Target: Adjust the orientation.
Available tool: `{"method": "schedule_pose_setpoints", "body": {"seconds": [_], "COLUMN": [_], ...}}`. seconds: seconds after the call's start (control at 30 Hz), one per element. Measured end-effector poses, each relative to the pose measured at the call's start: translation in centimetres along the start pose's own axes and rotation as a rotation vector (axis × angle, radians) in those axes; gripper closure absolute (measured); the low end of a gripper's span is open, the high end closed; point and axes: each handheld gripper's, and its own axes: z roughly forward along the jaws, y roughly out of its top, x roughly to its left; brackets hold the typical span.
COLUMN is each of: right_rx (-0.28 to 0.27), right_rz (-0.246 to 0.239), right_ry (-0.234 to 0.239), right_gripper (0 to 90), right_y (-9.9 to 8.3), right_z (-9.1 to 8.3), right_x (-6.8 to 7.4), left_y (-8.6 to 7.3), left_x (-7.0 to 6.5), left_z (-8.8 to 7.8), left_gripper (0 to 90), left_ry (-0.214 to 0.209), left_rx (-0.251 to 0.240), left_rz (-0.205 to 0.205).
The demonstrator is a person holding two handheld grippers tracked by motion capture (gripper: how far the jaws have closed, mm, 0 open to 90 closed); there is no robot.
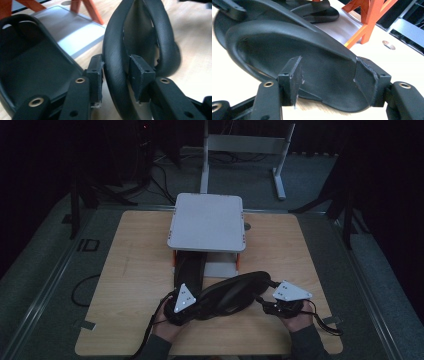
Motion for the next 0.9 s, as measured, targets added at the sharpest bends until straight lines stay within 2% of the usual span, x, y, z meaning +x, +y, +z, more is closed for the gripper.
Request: {"method": "schedule_pose_setpoints", "body": {"seconds": [0.07, 0.17, 0.3, 0.33, 0.37, 0.43, 0.5, 0.57, 0.67, 0.73, 0.9], "right_rx": [0.002, 0.012, 0.027, 0.026, 0.026, 0.028, 0.025, 0.032, 0.048, 0.062, 0.101], "right_rz": [-0.001, -0.008, -0.012, -0.011, -0.011, -0.003, 0.0, 0.007, 0.013, 0.01, 0.008], "right_ry": [0.005, 0.013, 0.004, 0.003, 0.003, -0.004, -0.009, -0.005, -0.003, -0.001, 0.007], "right_gripper": [38.2, 37.6, 37.2, 37.1, 37.1, 36.9, 36.9, 36.8, 36.9, 37.8, 41.2], "right_y": [0.1, 0.2, 0.0, 0.0, 0.0, -0.1, -0.2, -0.3, -0.8, -1.1, -1.7], "right_z": [0.3, 0.9, 1.4, 1.3, 1.3, 1.1, 1.0, 1.0, 1.1, 1.2, 1.6], "right_x": [0.0, 0.2, 0.4, 0.3, 0.3, 0.1, -0.2, -0.3, -0.4, -0.4, -0.3], "left_y": [0.3, 1.0, 2.3, 2.3, 2.7, 3.1, 3.1, 3.1, 3.3, 3.4, 2.6], "left_x": [0.4, 0.5, 0.2, 0.2, 0.1, -0.1, 0.1, 0.3, 0.6, 0.8, 1.2], "left_z": [0.6, 1.8, 3.6, 3.6, 4.2, 5.1, 5.6, 5.5, 4.4, 3.6, 2.0], "left_gripper": [61.4, 63.0, 66.4, 66.0, 66.0, 60.2, 57.3, 53.9, 49.3, 48.1, 47.3], "left_ry": [0.004, -0.03, -0.082, -0.082, -0.068, -0.031, -0.023, -0.004, 0.011, 0.018, 0.045], "left_rx": [0.009, 0.001, -0.014, -0.014, -0.009, 0.005, 0.013, 0.008, -0.028, -0.039, -0.024], "left_rz": [-0.004, -0.013, 0.002, 0.002, 0.011, 0.025, 0.025, 0.012, -0.015, -0.018, -0.023]}}
